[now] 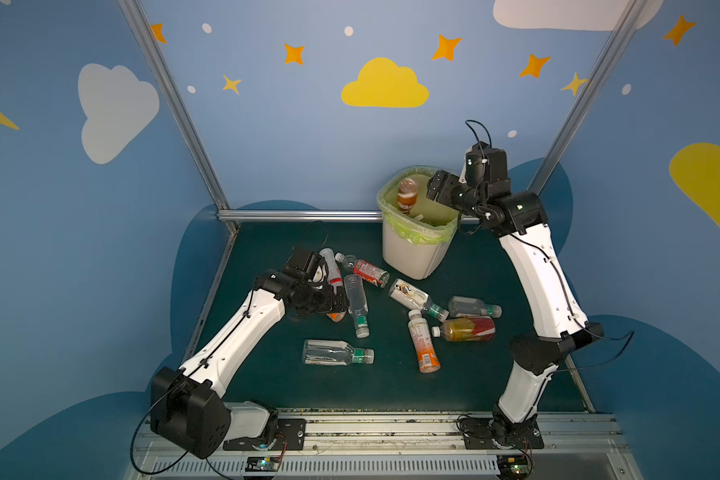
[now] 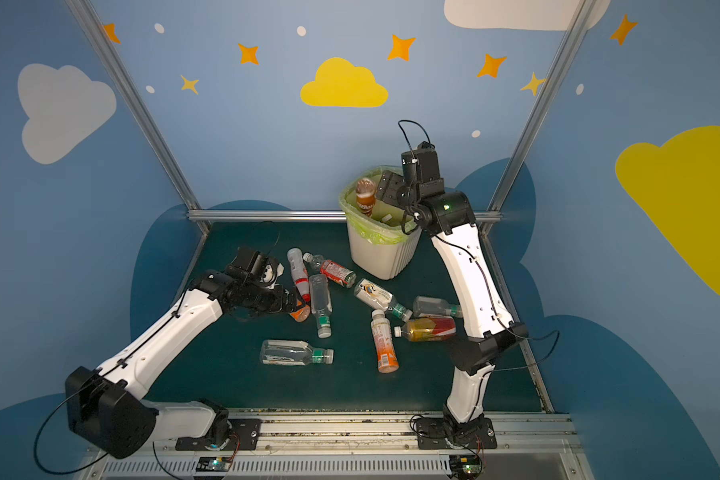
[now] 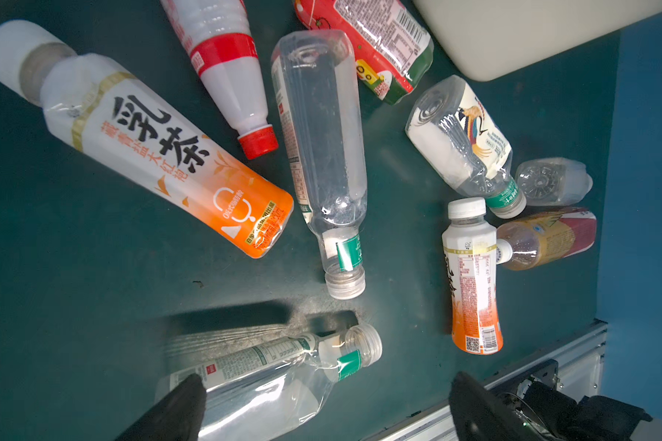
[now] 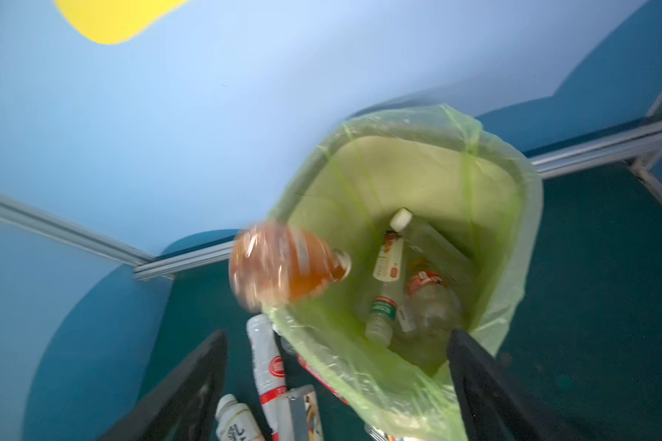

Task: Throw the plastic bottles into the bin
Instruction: 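Lift the Nescafe bottle over the bin and open the right gripper, then reach the right gripper to the clear bottle near the pile and grasp it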

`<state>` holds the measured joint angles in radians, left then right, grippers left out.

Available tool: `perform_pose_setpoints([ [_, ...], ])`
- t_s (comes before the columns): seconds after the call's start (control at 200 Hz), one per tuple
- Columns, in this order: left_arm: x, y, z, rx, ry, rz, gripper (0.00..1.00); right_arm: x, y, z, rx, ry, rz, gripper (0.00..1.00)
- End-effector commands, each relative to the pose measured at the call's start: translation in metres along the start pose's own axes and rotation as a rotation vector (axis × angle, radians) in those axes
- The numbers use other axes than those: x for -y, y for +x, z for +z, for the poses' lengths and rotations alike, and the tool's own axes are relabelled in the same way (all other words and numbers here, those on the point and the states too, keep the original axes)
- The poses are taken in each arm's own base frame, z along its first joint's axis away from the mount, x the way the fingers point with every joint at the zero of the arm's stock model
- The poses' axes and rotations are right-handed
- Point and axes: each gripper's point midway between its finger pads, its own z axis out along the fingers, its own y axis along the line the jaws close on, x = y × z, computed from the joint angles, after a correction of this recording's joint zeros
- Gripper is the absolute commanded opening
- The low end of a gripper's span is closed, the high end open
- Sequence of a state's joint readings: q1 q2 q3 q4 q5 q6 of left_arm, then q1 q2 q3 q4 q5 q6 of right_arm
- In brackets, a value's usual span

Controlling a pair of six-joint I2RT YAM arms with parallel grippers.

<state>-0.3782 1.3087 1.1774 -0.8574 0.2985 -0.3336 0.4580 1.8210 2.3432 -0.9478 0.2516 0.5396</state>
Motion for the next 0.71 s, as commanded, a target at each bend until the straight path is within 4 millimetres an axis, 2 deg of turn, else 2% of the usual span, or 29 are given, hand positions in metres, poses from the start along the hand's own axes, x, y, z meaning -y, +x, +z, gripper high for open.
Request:
perform_pose_setpoints([
  [0.0, -0.011, 0.013, -0.013, 0.018, -0.034, -0.018, 1.00, 0.027, 0.001, -0.051, 0.051, 0.052, -0.054, 0.91],
  [0.115, -0.017, 0.021, -0.015, 0.048, -0.031, -0.048, 1.00, 0.033, 0.028, -0.074, 0.075, -0.050, -0.028, 0.90],
  [0.205, -0.020, 0.026, -0.012, 0.046, -0.025, -0.088, 1.00, 0.040, 0.056, -0.086, 0.006, -0.062, -0.077, 0.89],
  [0.275, -0.023, 0.028, -0.008, 0.042, -0.029, -0.142, 1.00, 0.035, 0.081, -0.091, -0.068, -0.115, -0.143, 0.89],
  [0.396, -0.029, 0.035, 0.000, 0.013, -0.037, -0.237, 0.99, 0.023, 0.137, -0.093, -0.251, -0.229, -0.262, 0.88],
  [0.541, -0.036, 0.049, 0.005, -0.023, -0.053, -0.302, 0.94, 0.012, 0.208, -0.087, -0.448, -0.342, -0.352, 0.84],
  [0.621, -0.042, 0.056, 0.003, -0.017, -0.069, -0.339, 0.90, 0.001, 0.238, -0.086, -0.519, -0.411, -0.418, 0.83],
  [0.701, -0.047, 0.061, 0.000, -0.003, -0.086, -0.369, 0.90, -0.011, 0.258, -0.087, -0.563, -0.461, -0.492, 0.83],
])
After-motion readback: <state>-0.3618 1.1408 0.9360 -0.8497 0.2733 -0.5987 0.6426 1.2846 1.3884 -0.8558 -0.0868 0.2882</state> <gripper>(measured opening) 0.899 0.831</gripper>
